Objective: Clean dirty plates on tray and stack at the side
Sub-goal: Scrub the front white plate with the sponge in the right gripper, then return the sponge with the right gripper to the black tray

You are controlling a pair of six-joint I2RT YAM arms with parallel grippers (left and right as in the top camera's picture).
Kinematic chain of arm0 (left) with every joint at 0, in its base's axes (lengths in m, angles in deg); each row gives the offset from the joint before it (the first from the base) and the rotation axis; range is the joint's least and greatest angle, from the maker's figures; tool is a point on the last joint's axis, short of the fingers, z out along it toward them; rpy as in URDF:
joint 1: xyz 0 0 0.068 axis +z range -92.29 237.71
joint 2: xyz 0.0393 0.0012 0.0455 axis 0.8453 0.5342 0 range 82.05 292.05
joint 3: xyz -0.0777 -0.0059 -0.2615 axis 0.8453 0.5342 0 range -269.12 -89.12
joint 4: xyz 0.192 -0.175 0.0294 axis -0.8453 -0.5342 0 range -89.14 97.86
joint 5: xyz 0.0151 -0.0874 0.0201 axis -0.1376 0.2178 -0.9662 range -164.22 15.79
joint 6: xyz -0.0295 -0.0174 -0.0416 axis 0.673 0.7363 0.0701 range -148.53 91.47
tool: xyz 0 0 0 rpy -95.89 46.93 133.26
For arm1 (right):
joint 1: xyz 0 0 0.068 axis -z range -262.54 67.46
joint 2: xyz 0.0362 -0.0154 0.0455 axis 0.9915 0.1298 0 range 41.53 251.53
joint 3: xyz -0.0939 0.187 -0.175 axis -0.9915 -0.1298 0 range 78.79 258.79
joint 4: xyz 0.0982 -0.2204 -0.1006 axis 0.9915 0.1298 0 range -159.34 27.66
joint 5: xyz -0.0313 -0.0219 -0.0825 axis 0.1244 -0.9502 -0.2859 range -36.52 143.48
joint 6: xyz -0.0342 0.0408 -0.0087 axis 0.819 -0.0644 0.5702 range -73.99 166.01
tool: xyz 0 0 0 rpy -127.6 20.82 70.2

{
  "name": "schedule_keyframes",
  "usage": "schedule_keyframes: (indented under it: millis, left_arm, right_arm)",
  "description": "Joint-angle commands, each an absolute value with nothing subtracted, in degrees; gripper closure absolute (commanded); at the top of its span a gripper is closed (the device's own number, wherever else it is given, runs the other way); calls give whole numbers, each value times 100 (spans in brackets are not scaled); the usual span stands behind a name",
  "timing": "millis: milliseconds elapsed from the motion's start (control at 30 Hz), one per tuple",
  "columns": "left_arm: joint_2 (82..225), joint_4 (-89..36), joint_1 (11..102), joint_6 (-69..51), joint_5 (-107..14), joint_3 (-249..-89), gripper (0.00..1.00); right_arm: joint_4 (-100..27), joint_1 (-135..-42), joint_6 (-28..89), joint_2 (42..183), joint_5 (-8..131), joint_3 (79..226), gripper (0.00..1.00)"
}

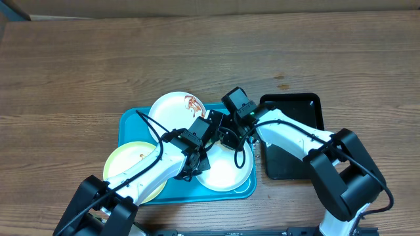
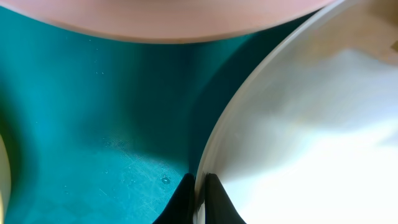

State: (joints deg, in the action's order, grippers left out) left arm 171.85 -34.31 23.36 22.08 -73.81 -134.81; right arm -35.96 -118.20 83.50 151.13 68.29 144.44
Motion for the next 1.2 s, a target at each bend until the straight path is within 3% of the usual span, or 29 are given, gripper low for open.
schedule_keyframes:
  millis: [0,267,700,967,1167]
  left_arm:
    - [17308,-3495,2399,2077,-7606,-13339,96]
    - [17308,-3493,2401,2171,-7608,-13339,96]
    - [17308,-3379,2399,2206,-7608,-13339,96]
    - [17308,-3388,2399,2158,-7608,-13348,96]
    - [17303,-3427,2399,1961,-7608,-13429,96]
  right_arm:
    - [-3115,-11838,8374,15480,6665,14282,96]
    - [-2313,-11838,8057,15469,6722,14293,96]
    - [-1351,-11833,7448,15467,8320,14365,96]
    - [-254,-11221,7419,15268,9382,15679,96]
    - [430,-10448,6818,15132,9246,16824,96]
